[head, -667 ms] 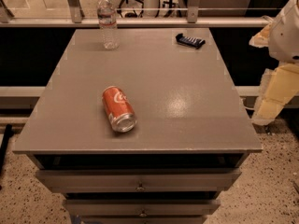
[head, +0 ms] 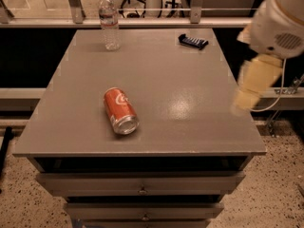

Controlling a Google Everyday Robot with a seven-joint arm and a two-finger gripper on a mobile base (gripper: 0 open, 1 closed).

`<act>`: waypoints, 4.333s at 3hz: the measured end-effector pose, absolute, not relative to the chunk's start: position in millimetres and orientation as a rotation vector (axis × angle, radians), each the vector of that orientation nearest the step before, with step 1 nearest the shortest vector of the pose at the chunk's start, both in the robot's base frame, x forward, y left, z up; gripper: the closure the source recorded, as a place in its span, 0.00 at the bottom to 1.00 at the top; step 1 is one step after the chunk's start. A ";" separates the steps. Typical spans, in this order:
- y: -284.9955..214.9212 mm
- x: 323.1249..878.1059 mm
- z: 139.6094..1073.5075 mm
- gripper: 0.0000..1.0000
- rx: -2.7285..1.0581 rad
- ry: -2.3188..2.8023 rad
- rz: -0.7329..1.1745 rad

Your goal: Place coke can upright

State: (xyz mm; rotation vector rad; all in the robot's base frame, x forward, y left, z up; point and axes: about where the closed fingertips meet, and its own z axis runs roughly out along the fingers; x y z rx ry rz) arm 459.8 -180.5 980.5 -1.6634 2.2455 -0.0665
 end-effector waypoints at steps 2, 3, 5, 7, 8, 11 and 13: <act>-70.7 516.3 979.0 0.00 -1.445 2.356 0.063; -73.6 514.6 981.0 0.00 -1.388 2.385 0.070; -33.4 518.7 957.6 0.00 -1.309 2.442 0.110; 37.1 524.3 909.5 0.00 -1.080 2.627 0.169; 62.7 522.7 890.9 0.00 -1.015 2.677 0.185; 85.5 530.7 850.7 0.13 -0.790 2.768 0.149; 84.7 536.4 845.4 0.60 -0.725 2.786 0.081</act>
Offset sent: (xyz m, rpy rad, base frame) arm 0.0907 0.1705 -0.0130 0.2111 0.1102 -0.3523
